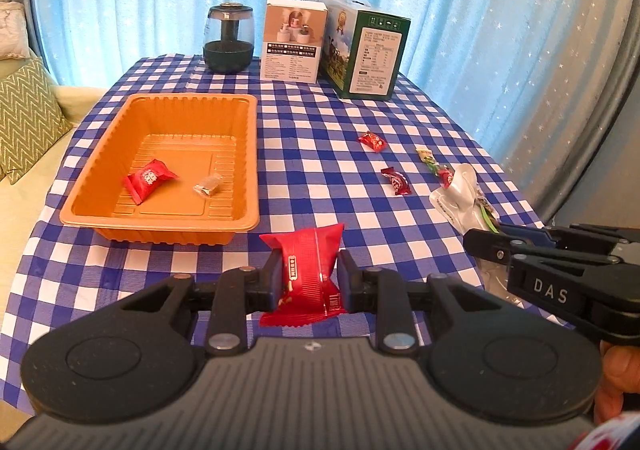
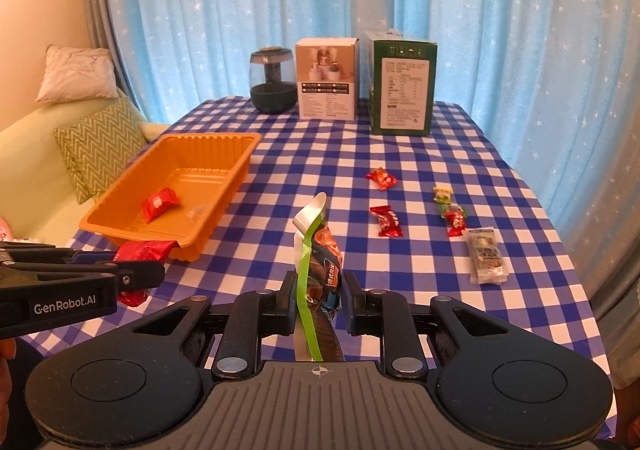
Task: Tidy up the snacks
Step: 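Carry both snacks to the orange tray and open the left tool to drop the red candy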
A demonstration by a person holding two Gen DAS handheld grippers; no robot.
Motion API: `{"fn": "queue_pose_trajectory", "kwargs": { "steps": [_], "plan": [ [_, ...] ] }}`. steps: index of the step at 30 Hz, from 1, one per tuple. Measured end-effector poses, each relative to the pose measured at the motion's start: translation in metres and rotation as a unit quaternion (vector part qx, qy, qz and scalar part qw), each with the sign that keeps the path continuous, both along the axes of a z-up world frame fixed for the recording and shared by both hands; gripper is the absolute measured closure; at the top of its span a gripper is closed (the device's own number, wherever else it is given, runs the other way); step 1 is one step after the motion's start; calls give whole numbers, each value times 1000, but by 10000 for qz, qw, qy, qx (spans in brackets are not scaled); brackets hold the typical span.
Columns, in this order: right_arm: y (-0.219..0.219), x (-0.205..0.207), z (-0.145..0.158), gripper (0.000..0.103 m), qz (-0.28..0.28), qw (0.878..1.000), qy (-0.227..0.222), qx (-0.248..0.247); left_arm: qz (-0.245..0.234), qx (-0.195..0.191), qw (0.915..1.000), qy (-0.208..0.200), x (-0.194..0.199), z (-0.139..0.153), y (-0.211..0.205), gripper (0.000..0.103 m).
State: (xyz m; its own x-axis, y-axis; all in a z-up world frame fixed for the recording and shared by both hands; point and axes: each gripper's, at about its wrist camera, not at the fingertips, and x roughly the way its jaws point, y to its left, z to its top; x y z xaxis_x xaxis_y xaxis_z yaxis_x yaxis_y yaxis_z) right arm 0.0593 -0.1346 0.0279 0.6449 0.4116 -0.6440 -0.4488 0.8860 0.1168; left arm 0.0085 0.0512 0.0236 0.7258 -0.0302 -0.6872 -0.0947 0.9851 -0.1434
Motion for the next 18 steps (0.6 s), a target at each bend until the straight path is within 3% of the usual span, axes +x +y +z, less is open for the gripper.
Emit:
{"fn": "queue_pose_trajectory", "kwargs": {
  "steps": [18],
  "plan": [
    [44,8,3,81,433,9990,48,96,383,57,9992,-60,2,8,48,78]
  ]
}}
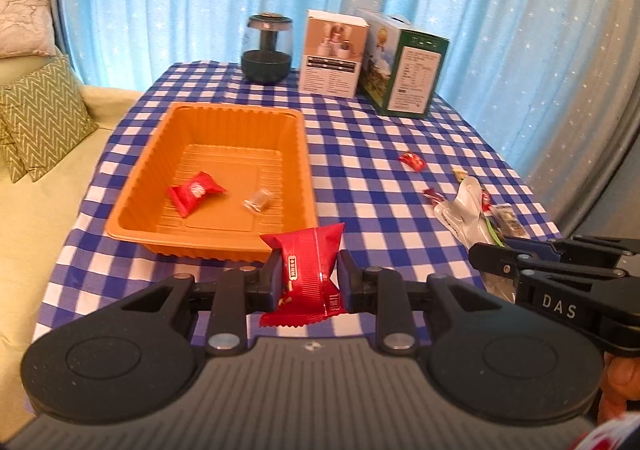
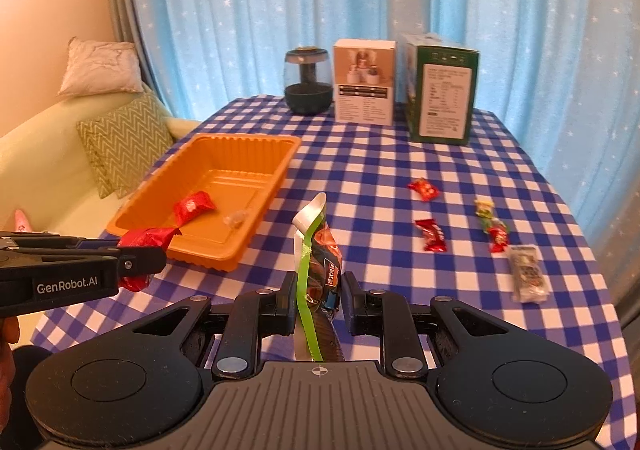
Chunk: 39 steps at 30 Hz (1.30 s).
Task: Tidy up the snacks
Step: 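Carry both snacks to the orange tray and open the left tool to drop the red candy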
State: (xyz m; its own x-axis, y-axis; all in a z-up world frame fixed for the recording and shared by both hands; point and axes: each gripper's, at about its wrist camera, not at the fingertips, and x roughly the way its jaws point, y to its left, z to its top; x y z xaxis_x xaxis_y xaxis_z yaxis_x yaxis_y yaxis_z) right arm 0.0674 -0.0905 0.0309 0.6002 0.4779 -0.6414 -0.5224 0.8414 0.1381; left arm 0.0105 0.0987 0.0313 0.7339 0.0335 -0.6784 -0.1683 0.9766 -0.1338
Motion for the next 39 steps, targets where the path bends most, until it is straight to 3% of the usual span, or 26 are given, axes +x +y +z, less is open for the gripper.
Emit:
{"fn": "queue_pose_trajectory", "kwargs": {
  "steps": [13,23,39],
  "plan": [
    [68,36,-6,81,415,9990,135,131,346,184,9992,-3,30,2,63,78],
    [116,70,-15,81,637,9970,296,339,373,291,9987,163,57,-12,103,78],
    [154,109,-45,81,717,9954,582,257,152,300,9983,469,103,-49,124,78]
  ]
}}
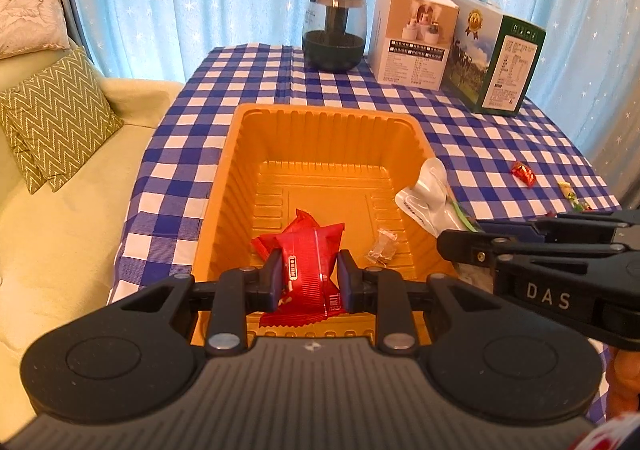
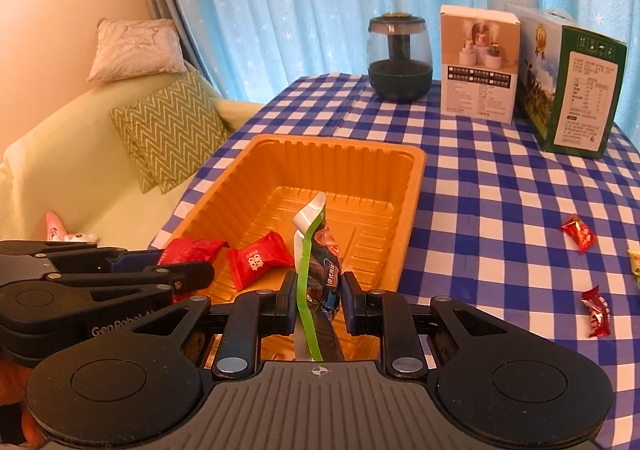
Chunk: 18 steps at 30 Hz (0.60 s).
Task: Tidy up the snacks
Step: 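Carry both snacks to the orange tray and open the left tool to drop the red candy, then lower the white pouch into the tray and open the right tool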
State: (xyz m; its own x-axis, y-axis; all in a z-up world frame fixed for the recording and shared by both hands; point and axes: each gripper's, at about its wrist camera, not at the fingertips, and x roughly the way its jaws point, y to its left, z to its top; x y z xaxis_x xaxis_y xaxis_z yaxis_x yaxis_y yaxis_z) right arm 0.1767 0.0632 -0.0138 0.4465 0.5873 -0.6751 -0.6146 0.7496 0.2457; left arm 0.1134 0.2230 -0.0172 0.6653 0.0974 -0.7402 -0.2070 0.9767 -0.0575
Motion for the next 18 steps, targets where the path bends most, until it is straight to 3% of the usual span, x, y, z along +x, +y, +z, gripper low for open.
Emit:
{"fn": "queue_pose_trajectory", "kwargs": {
  "steps": [18],
  "plan": [
    [5,10,-11,80,-9,9999,121,7,130,-14,9999,49,1,-11,7,72]
  ]
}}
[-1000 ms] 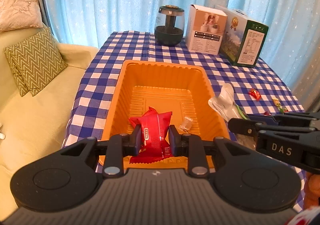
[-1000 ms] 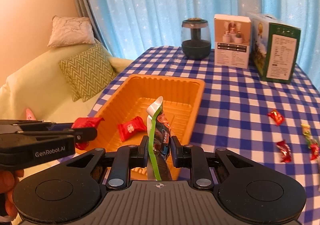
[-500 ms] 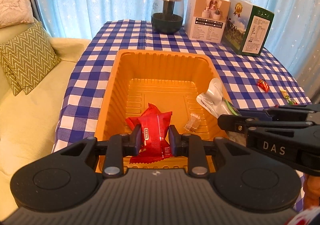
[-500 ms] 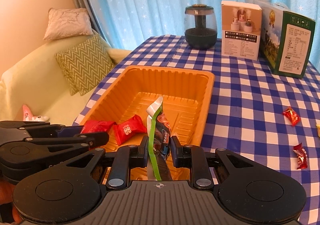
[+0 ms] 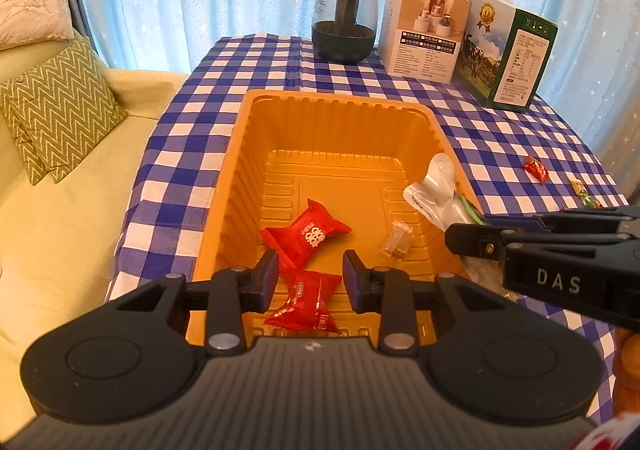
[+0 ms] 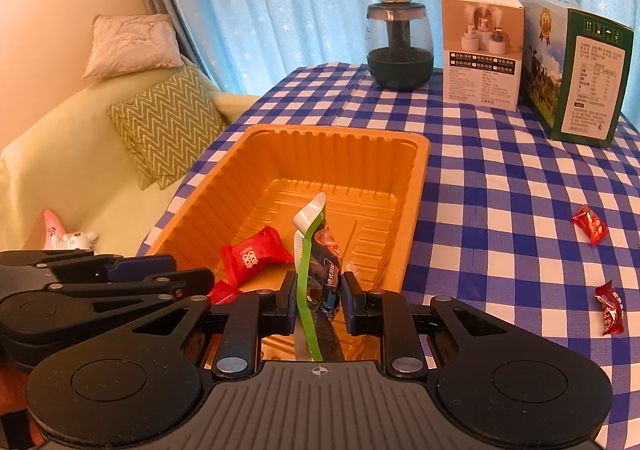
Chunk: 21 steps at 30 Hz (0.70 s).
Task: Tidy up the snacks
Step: 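Lower the white pouch into the tray and open the right tool, then withdraw both open tools from the tray toward the remaining snacks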
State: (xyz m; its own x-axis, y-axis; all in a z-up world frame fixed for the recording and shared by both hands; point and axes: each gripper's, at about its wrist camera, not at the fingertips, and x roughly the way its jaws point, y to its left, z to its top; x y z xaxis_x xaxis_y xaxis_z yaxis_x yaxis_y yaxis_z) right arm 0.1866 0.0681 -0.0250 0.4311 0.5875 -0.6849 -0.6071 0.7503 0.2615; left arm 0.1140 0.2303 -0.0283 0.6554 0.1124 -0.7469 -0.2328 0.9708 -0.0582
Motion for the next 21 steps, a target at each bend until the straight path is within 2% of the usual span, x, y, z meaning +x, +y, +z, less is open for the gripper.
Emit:
{"fn": "queue_pose_trajectory", "kwargs": {
  "steps": [9,10,13,21],
  "plan": [
    [0,2,2,80,-13,9999,-9,150,36,-33,10000,-33,-7,4,1,72],
    [0,2,2,76,-8,9999,2,164,50,-35,10000,-33,-8,4,1,72],
    [-7,2,5,55,-96,9996,-35,265,80,-59,9999,-55,-12,6,2,72],
    [-51,-9,16,54,-505,9979,-40,409,84,-82,9998,-156,-25,19,-9,72]
  ]
}}
